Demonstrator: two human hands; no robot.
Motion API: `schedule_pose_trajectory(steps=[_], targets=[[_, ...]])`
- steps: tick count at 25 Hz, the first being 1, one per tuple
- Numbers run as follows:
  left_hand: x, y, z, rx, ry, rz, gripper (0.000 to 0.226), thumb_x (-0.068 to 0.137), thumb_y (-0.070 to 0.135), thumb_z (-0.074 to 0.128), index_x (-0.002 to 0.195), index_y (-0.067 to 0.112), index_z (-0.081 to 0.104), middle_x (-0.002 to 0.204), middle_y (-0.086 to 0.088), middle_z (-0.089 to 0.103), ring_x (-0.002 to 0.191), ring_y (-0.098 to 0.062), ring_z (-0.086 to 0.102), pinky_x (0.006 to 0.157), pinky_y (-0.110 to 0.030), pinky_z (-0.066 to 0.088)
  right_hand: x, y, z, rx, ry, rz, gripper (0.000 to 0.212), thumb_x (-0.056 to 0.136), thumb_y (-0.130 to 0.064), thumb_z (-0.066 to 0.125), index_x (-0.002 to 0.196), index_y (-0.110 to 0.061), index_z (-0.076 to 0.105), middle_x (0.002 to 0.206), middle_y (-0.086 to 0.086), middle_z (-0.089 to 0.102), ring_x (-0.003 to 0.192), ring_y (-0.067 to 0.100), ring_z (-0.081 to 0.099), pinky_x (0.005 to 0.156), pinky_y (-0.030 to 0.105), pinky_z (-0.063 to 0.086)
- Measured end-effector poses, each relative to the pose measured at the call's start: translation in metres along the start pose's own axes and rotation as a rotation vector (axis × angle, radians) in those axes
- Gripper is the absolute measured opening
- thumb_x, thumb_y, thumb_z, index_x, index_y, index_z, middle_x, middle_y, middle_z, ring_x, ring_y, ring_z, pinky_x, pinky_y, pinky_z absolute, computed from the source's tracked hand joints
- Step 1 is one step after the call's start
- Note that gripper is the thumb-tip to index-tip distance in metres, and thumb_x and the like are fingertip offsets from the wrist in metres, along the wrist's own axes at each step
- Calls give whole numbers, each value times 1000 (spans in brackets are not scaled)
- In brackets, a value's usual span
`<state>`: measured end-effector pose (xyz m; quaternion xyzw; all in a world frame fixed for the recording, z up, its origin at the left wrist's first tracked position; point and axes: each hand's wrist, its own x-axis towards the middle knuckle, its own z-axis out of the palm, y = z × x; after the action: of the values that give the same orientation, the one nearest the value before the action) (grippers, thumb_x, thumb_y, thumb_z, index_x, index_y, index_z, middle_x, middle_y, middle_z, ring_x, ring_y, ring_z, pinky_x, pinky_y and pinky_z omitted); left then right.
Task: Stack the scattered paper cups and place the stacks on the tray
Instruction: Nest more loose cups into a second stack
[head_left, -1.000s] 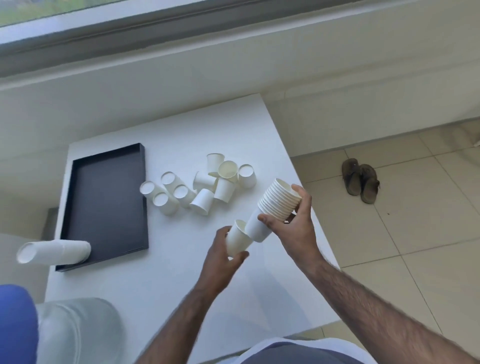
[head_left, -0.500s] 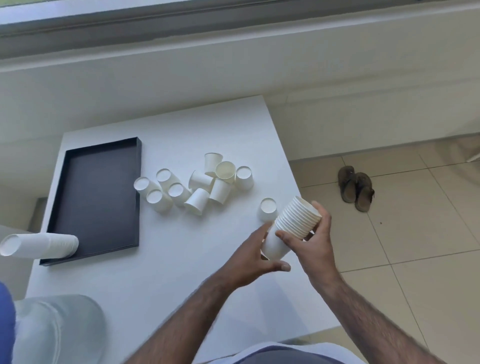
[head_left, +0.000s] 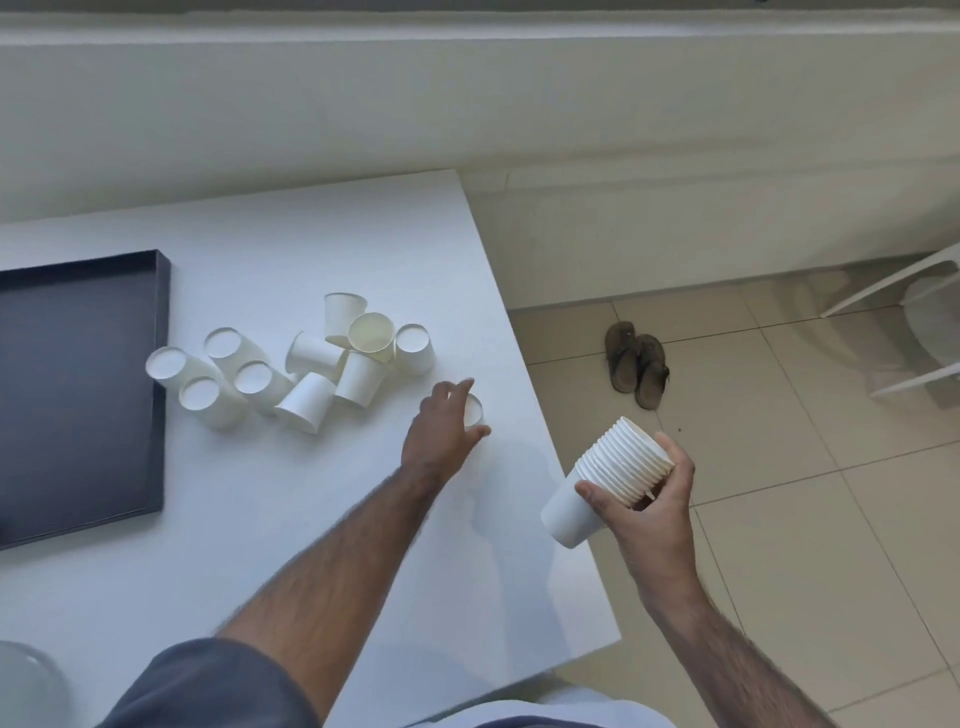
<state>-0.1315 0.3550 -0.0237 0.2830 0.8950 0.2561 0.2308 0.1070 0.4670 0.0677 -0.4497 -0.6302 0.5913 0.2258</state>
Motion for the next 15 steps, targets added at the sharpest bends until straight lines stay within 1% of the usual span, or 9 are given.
schedule_pose_trajectory(steps=[2, 4, 5, 7, 8, 10, 12, 15], targets=[[-1, 1, 0, -29, 30, -48, 63, 96, 39, 70, 151, 21, 44, 145, -6, 51, 132, -31, 49, 99, -43, 48, 5, -1, -5, -19, 12, -1, 94, 67, -17, 95, 127, -63, 38, 103, -37, 61, 96, -5, 65, 69, 15, 56], [-15, -3, -5, -173, 96, -125, 58, 95, 35, 72, 145, 17, 49, 138, -6, 54, 127, -28, 52, 99, -40, 47, 9, -5, -3, -21, 25, -25, 94, 67, -21, 95, 129, -61, 38, 104, -38, 59, 95, -6, 64, 68, 19, 57], [-25, -6, -11, -279, 121, -173, 56, 94, 32, 74, 142, 16, 51, 136, -6, 56, 125, -27, 54, 99, -38, 47, 10, -7, 0, -12, 31, -34, 94, 66, -25, 95, 133, -57, 37, 108, -34, 59, 95, -7, 64, 73, 22, 56], [-52, -14, -26, -529, 123, -269, 52, 91, 28, 79, 135, 17, 53, 129, -4, 60, 115, -26, 63, 98, -38, 52, 11, -14, 13, 16, 41, -48, 95, 67, -29, 94, 138, -47, 35, 115, -24, 57, 94, -10, 63, 80, 29, 53], [-68, -17, -33, -677, 97, -303, 49, 88, 28, 80, 129, 19, 54, 126, -3, 61, 110, -26, 66, 95, -38, 56, 11, -18, 21, 31, 46, -56, 93, 69, -27, 94, 138, -46, 35, 116, -21, 55, 94, -12, 62, 81, 29, 53], [-104, -21, -48, -969, 46, -323, 47, 81, 30, 81, 120, 24, 56, 123, -5, 62, 103, -24, 69, 87, -31, 61, 11, -27, 41, 60, 52, -68, 89, 73, -23, 92, 136, -46, 34, 116, -19, 54, 91, -15, 61, 81, 28, 52], [-139, -26, -60, -1136, 66, -326, 51, 77, 28, 79, 122, 22, 57, 125, -10, 63, 104, -22, 70, 87, -30, 61, 8, -37, 65, 76, 31, -79, 88, 74, -23, 91, 137, -44, 33, 115, -18, 53, 89, -15, 60, 82, 28, 52], [-176, -35, -79, -1256, 112, -345, 53, 80, 25, 78, 127, 17, 57, 128, -10, 64, 104, -16, 74, 92, -32, 60, -1, -48, 102, 107, -53, -90, 88, 74, -23, 91, 139, -38, 34, 114, -17, 53, 89, -14, 58, 83, 28, 51]])
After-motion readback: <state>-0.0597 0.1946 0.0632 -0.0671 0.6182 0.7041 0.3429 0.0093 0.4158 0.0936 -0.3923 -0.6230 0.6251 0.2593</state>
